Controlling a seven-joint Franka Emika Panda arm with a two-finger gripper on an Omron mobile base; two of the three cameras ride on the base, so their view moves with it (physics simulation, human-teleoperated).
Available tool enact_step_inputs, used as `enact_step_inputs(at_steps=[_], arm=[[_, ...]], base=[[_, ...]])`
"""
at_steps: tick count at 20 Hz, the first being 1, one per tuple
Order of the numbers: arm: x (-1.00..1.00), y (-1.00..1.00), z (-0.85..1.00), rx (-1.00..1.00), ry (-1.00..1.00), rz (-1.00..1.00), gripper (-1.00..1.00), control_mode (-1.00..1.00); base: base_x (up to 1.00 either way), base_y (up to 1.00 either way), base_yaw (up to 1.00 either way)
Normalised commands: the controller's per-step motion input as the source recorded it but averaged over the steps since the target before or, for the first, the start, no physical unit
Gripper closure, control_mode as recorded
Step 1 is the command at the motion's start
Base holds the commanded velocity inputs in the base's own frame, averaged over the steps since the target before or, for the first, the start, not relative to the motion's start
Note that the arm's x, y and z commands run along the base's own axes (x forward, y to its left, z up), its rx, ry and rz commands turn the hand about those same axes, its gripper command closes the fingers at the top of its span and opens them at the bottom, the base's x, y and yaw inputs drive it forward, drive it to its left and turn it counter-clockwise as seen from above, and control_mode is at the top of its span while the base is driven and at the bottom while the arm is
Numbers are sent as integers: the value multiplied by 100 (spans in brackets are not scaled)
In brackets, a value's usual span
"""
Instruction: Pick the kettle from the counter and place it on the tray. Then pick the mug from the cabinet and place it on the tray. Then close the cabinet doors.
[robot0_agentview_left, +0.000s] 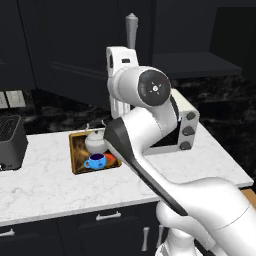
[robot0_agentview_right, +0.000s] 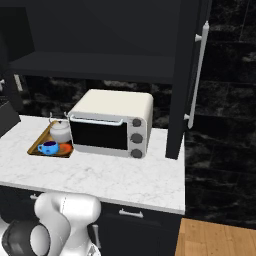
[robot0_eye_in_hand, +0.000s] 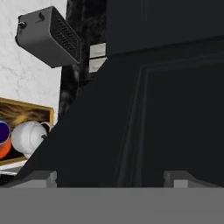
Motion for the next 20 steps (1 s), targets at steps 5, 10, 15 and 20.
enact_step_inputs(at_steps=[5,10,15,20], arm=[[81,-40,-3,1,0,-8,-100,-100],[93,-34,-18,0,1,-6,-100,-100],[90,-20,-35,-10,2,-15,-100,-100],[92,-5,-36,-14,2,-15,-100,-100]], base=[[0,0,0],[0,0,0],[0,0,0],[0,0,0]])
